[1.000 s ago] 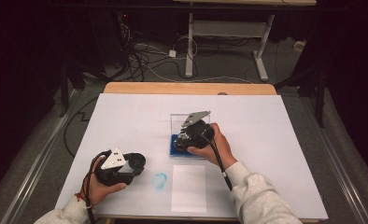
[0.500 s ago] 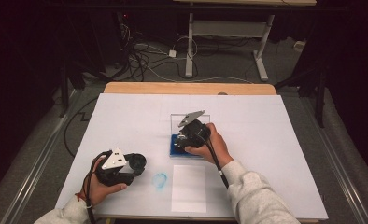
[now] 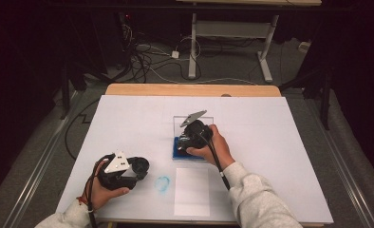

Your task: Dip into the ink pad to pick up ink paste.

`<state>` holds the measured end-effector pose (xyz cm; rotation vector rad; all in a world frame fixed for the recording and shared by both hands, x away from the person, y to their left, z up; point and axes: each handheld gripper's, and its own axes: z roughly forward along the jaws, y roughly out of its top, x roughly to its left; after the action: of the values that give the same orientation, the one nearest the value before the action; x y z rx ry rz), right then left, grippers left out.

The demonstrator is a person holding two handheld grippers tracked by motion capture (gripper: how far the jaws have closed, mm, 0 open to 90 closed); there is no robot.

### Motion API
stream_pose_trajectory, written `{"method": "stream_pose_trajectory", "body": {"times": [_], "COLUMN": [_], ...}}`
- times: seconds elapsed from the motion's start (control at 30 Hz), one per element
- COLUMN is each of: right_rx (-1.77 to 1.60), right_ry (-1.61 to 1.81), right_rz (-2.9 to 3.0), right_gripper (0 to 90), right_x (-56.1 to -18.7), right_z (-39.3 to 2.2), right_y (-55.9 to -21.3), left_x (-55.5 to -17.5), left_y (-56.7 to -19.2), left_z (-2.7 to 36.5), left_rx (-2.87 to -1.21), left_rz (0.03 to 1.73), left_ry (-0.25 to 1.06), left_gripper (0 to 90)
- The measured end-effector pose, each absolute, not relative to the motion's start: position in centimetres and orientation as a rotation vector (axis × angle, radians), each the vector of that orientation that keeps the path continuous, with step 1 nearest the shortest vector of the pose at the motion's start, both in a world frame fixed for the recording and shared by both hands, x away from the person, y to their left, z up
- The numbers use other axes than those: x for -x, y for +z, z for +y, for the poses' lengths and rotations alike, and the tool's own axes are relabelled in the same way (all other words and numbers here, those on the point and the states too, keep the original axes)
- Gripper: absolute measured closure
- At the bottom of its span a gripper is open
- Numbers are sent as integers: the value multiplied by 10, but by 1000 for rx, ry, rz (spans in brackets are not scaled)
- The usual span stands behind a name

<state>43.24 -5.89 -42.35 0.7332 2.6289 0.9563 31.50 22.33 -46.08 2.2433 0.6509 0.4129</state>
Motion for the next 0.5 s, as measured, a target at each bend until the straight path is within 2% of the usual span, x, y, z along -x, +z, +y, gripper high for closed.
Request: {"method": "stream_pose_trajectory", "body": {"times": [0.5], "right_rx": [-805], "right_ry": [1026], "right_rz": [2614], "right_gripper": [573], "right_x": [-431], "right_z": [-68], "right_y": [-426], "left_x": [-315], "left_y": [-462], "left_z": [224], "left_rx": [-2238], "left_rz": [658], "left_ry": [403], "left_gripper": [369]}}
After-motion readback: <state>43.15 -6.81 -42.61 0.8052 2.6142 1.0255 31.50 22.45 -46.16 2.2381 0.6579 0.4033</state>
